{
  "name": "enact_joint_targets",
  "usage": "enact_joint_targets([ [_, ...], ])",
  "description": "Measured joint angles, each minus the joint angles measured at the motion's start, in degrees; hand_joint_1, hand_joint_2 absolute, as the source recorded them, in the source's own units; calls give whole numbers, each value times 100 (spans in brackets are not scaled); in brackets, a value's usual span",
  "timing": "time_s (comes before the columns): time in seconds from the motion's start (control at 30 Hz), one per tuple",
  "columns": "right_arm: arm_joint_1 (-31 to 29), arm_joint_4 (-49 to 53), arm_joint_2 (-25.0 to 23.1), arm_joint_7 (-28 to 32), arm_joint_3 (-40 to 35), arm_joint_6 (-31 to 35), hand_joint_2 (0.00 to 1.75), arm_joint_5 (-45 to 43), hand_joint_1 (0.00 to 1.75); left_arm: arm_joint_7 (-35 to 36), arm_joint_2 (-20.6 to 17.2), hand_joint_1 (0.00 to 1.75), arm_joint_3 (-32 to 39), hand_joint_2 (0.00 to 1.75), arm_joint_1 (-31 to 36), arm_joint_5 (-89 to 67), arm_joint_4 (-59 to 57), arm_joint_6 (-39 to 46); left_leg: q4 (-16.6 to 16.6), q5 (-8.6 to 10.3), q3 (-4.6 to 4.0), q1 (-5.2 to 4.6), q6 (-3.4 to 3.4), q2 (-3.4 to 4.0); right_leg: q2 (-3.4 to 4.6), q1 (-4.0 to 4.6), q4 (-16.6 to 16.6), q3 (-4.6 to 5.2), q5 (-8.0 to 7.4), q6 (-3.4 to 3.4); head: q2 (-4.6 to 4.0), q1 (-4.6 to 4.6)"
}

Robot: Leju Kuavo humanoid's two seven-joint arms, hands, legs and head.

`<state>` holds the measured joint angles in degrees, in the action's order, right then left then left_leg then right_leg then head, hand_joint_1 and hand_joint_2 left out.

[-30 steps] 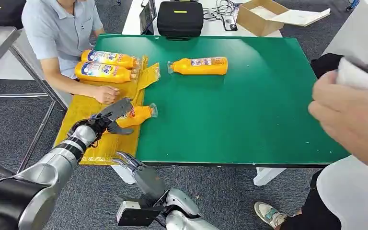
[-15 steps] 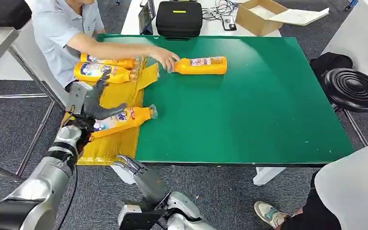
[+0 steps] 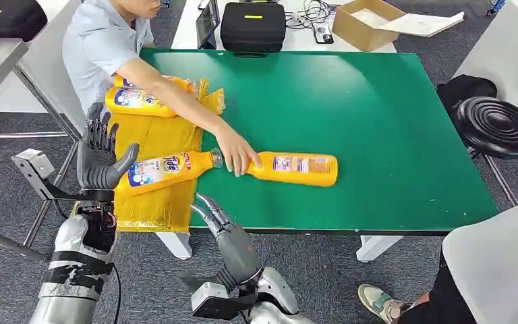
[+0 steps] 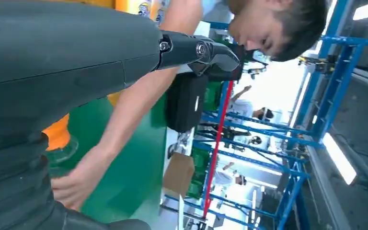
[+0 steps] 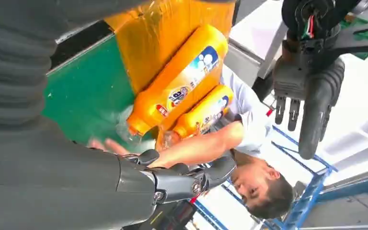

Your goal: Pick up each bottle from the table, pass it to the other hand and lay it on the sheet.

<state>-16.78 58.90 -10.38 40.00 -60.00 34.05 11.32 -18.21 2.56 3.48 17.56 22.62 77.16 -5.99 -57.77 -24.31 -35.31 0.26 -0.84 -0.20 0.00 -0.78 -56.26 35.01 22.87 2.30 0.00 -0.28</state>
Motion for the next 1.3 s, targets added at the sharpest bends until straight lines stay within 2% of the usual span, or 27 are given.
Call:
enact_joint_targets([
  [0.1,94,120,76,0,235,380,175,451,0,-11,57,0,-7,175,-282,157,279,150,0,-1,3,0,0,2,1,-2,0,-3,0,0,0,-2],
  [0.2,350,258,241,-120,1090,556,175,1735,0,-269,135,0,-114,175,-999,-277,717,584,0,-6,3,-1,-1,2,4,-4,5,-1,2,2,0,0],
  [0.33,493,273,536,-794,2489,558,175,3219,0,-452,166,0,-343,175,-1695,-1540,1018,1583,0,-13,-9,-4,-12,-14,-8,-7,16,-2,6,4,0,4],
  [0.4,467,217,671,-1064,2993,545,175,3621,0,-394,184,0,-429,175,-1879,-1725,1088,1678,0,-14,-10,-9,-14,-10,-7,-13,17,-2,3,7,0,2],
  [0.5,334,-33,730,-1472,3320,337,175,4020,0,-341,238,0,-604,175,-1984,-1812,1160,1672,0,-13,-6,-10,-15,-8,-6,-13,17,-2,-3,8,0,-2],
  [0.57,102,-438,754,-1826,3412,131,175,4239,0,-286,286,0,-759,175,-1997,-1845,1204,1630,0,-9,-4,-10,-16,-5,-6,-12,16,-3,-5,9,0,0],
  [0.7,-283,-1133,759,-1998,3477,68,175,4352,0,-225,334,0,-1006,175,-2012,-1893,1243,1600,0,-4,-3,-8,-14,-6,-6,-4,14,-5,-7,10,0,0],
  [0.93,-732,-1919,759,-2540,3624,420,175,4630,0,-221,365,0,-1244,175,-2011,-1889,1257,1501,0,-4,-4,-4,-14,-5,-6,-4,13,-4,-6,10,0,-4],
  [1.13,-1101,-2541,761,-2590,3862,468,175,4577,0,-214,367,0,-1362,175,-1912,-1880,1211,1497,0,-4,-4,-5,-14,-6,-6,-6,14,-5,-7,10,0,-2],
  [1.3,-1344,-2867,695,-2624,3976,108,175,4494,0,-134,376,0,-1412,175,-1744,-1764,1039,1453,-1,-3,-4,-5,-14,-6,-6,-5,13,-5,-7,11,0,-2],
])
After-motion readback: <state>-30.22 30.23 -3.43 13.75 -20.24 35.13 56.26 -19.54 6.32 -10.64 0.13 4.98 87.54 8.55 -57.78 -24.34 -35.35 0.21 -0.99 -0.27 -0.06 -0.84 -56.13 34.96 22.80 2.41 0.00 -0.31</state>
